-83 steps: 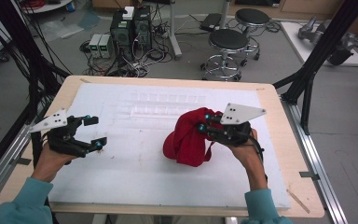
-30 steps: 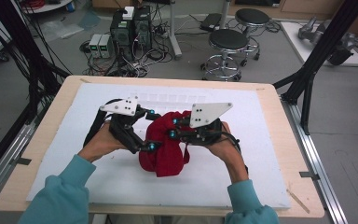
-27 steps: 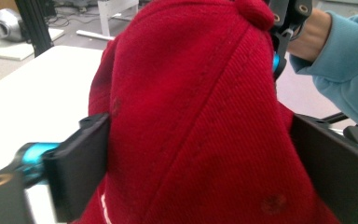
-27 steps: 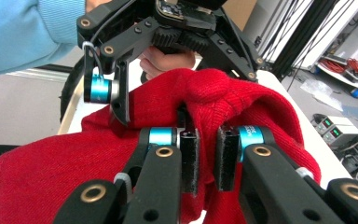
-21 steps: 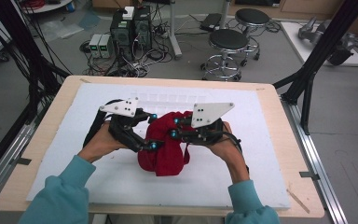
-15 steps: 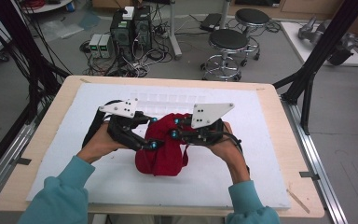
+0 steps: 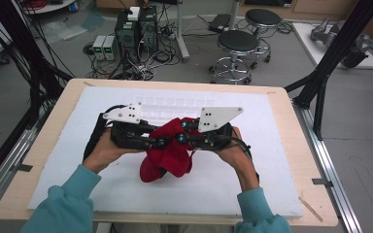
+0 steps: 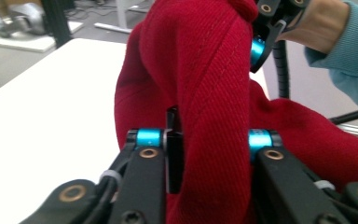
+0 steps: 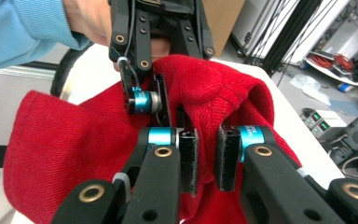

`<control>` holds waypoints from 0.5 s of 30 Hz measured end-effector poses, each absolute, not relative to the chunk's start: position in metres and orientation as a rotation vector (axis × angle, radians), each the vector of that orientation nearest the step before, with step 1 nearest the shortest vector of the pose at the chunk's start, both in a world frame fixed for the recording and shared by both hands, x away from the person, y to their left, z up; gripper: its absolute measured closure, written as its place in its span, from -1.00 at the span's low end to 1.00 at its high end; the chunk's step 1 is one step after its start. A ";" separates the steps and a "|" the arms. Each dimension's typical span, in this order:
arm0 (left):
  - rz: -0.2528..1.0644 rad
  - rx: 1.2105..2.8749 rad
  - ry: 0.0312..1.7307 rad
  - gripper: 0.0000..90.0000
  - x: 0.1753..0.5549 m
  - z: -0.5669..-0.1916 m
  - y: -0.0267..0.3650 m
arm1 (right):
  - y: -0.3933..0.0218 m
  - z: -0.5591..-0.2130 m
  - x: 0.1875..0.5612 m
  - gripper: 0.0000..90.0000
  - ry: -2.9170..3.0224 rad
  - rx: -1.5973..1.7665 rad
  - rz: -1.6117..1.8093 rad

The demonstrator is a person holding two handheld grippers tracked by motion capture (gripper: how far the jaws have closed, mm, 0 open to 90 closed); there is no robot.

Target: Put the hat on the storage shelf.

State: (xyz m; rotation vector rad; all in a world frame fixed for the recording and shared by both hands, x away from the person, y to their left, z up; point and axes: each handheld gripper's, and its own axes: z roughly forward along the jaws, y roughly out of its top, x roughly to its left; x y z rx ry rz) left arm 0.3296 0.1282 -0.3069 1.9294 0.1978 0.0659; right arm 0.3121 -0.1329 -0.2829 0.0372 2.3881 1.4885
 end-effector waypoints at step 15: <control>0.183 1.896 0.340 0.86 0.332 -0.312 0.134 | -0.141 -0.280 0.311 -0.61 2.256 0.285 1.569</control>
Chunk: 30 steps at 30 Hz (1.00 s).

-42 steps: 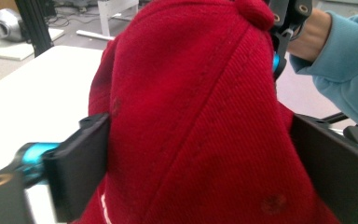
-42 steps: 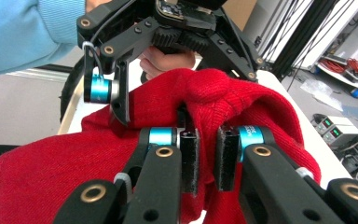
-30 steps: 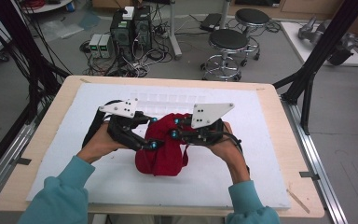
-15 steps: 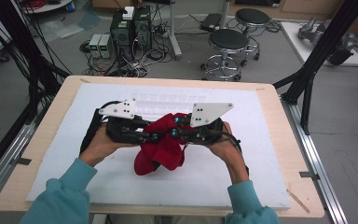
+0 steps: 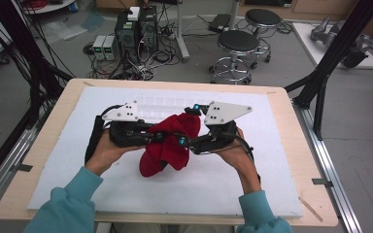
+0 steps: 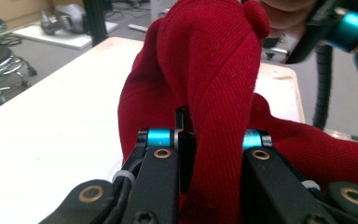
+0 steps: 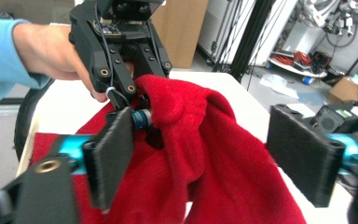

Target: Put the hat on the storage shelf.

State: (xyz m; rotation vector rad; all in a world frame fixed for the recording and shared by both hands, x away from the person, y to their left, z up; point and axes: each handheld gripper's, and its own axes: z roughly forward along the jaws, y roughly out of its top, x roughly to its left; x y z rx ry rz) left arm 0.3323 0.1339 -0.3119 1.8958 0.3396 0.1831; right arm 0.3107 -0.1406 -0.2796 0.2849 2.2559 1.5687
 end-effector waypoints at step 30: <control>0.392 1.714 0.599 0.86 0.352 -0.289 0.137 | -0.125 -0.319 0.262 -0.58 2.206 0.418 1.731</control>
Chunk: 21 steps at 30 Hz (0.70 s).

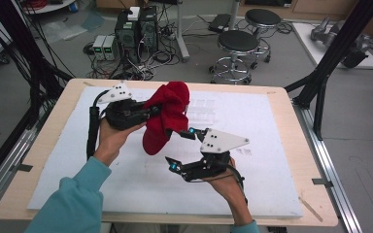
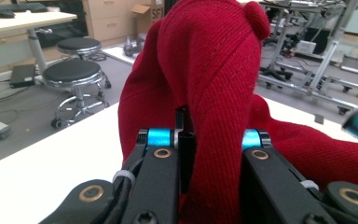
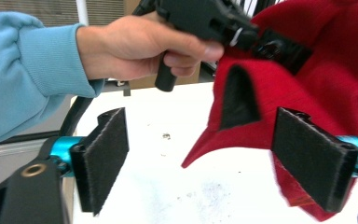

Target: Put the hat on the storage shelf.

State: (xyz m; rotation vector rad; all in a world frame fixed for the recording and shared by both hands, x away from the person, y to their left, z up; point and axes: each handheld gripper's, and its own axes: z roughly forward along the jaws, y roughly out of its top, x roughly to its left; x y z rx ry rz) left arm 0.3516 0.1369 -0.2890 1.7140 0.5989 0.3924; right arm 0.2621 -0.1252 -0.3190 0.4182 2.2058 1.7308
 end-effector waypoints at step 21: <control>0.448 1.640 0.624 0.87 0.350 -0.280 0.105 | -0.110 -0.339 0.276 -0.01 2.094 0.775 1.617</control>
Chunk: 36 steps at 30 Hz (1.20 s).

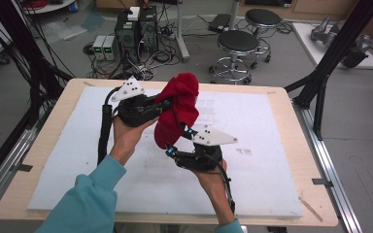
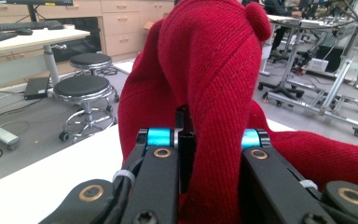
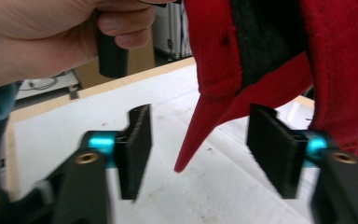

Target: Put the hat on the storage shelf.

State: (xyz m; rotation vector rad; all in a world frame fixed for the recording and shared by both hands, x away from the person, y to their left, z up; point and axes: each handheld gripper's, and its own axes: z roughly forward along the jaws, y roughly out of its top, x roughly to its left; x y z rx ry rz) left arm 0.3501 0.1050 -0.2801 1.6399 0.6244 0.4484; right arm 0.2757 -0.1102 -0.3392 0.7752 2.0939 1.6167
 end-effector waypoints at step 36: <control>0.514 1.599 0.653 0.23 0.347 -0.285 0.105 | -0.117 -0.340 0.283 0.91 2.080 0.934 1.650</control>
